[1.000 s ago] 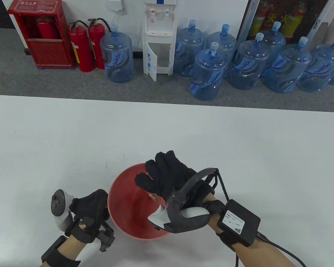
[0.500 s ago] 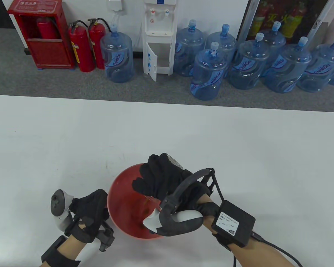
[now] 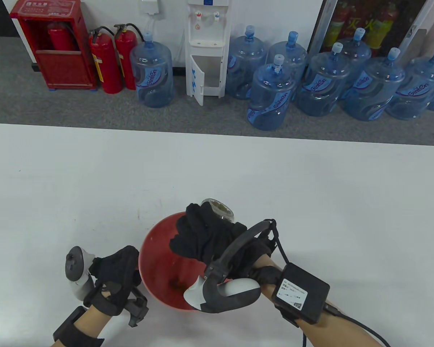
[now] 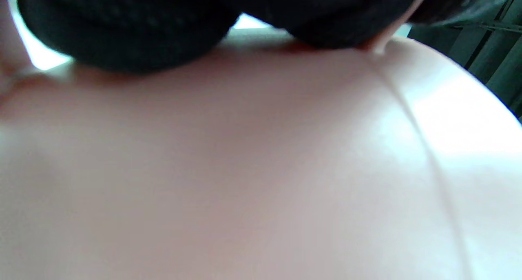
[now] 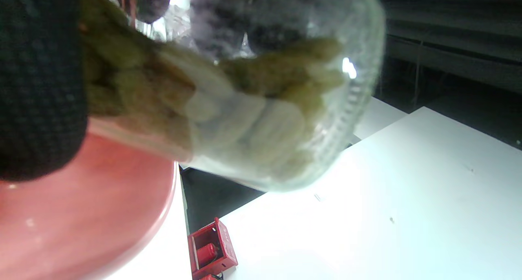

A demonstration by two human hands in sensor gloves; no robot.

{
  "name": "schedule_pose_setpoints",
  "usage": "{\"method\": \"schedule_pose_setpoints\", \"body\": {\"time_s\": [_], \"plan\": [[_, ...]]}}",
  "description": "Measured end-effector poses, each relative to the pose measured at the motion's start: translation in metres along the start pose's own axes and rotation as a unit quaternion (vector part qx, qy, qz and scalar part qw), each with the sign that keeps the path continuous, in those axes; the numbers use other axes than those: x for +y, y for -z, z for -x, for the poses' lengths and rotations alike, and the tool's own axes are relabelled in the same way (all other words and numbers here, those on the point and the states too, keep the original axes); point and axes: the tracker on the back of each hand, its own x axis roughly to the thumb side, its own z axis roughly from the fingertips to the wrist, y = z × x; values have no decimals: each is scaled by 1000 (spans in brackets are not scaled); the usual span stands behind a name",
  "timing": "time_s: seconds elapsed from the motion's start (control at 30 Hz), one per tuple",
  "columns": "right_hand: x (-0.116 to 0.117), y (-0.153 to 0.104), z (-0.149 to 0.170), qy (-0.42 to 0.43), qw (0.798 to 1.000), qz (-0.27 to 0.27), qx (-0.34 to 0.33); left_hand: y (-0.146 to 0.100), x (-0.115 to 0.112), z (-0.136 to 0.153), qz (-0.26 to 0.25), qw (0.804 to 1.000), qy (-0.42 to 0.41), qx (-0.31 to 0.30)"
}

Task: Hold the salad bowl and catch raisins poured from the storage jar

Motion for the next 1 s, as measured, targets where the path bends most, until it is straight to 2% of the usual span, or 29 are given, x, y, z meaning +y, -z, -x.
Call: {"method": "schedule_pose_setpoints", "body": {"time_s": [0.77, 0.83, 1.0], "plan": [[-1, -1, 1, 4, 1000, 5, 15, 0, 1, 0, -2, 1000, -3, 2], [-1, -2, 5, 19, 999, 6, 32, 0, 1, 0, -3, 1000, -4, 2], [3, -11, 19, 136, 985, -10, 105, 0, 1, 0, -5, 1000, -6, 1]]}}
